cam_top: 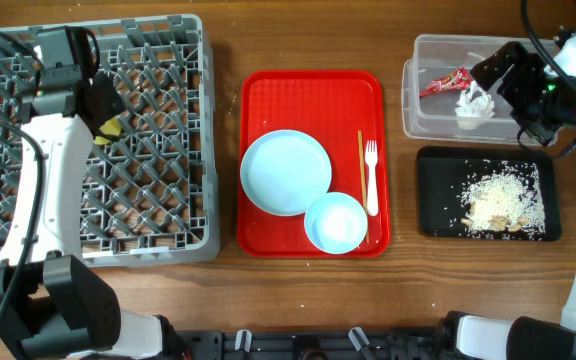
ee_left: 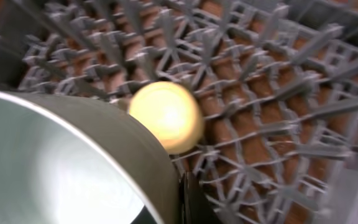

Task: Sort waste into correct bins and load items into the dishwasher rack
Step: 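Lower the green cup into the rack beside the yellow cup, then set the green cup down in the rack and open the left gripper, then move the left gripper back over the red tray toward the blue bowl, then grasp the light-blue bowl rim with the left gripper and lift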

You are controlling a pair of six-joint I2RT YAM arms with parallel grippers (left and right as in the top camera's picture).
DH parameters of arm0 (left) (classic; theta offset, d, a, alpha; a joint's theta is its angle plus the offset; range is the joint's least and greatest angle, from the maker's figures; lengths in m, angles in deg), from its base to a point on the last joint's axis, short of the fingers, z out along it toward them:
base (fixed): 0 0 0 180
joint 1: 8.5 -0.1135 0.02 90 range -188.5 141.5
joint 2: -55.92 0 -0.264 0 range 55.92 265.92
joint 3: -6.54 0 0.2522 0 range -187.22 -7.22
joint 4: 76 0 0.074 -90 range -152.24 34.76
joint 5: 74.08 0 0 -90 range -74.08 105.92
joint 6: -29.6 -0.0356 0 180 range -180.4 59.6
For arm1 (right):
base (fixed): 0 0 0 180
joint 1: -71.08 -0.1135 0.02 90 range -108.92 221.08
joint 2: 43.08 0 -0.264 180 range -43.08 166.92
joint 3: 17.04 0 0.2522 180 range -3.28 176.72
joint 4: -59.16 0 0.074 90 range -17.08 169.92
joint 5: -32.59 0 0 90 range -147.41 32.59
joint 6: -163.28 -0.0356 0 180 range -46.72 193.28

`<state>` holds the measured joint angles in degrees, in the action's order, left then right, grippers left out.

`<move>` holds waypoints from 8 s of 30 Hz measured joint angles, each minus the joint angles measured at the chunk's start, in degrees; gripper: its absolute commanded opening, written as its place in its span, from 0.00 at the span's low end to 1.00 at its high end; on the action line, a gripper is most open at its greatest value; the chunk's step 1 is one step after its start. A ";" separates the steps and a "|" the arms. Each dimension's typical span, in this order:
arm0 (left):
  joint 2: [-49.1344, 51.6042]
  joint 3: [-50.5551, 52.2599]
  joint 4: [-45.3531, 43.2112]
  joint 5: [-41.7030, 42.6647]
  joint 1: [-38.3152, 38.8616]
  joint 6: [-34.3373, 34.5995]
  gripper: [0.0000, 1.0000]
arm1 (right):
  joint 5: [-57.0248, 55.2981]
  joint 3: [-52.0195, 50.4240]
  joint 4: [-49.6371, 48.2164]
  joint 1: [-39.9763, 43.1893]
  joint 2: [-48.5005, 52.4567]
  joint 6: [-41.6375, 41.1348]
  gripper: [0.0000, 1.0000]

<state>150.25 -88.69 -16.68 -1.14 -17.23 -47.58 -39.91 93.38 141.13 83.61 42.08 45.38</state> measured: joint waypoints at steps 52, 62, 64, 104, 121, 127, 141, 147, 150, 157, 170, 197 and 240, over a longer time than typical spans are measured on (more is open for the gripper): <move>10.08 7.39 -5.55 87.71 -41.20 5.03 0.04 | 0.00 0.00 0.00 0.00 0.00 0.00 1.00; 10.16 9.22 -13.27 101.15 -42.45 6.40 0.04 | 0.00 0.00 0.00 0.00 0.00 0.00 1.00; 10.16 9.22 -13.27 101.39 -42.45 6.40 0.04 | 0.00 0.00 0.00 0.00 0.00 0.00 1.00; -8.41 12.85 1.05 62.40 -48.19 7.69 0.04 | 0.00 0.00 0.00 0.00 0.00 0.00 1.00; -0.61 12.85 -0.83 22.01 -28.22 8.15 0.04 | 0.00 0.00 0.00 0.00 0.00 0.00 0.99; -4.57 12.90 3.45 22.99 -33.22 12.74 0.04 | 0.00 0.00 0.00 0.00 0.00 0.00 1.00; -29.09 12.96 15.32 60.92 -6.60 7.72 1.00 | -0.02 0.00 0.00 0.00 0.00 0.00 1.00; -22.86 12.92 7.56 52.87 26.58 5.62 0.91 | -0.02 0.00 -0.02 0.00 0.00 0.00 1.00; -16.46 12.92 3.17 45.22 39.93 8.04 0.89 | -0.02 0.00 0.00 0.00 0.00 0.00 1.00; -1.90 12.94 -1.09 33.07 60.13 11.15 0.88 | 0.00 0.00 0.00 0.00 0.00 0.00 1.00; 5.79 12.96 -6.86 10.08 73.57 11.23 0.73 | -0.02 0.00 0.00 0.00 0.00 0.00 1.00; 18.38 11.78 -12.46 -4.33 76.43 10.19 0.12 | 0.00 0.00 -0.02 0.00 0.00 0.00 1.00; 5.77 6.27 0.68 -28.52 36.63 8.50 0.04 | 0.00 0.00 0.00 0.00 0.00 0.00 1.00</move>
<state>156.02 -82.42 -16.00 -29.66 19.40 -39.07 -39.91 93.38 141.13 83.61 42.08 45.38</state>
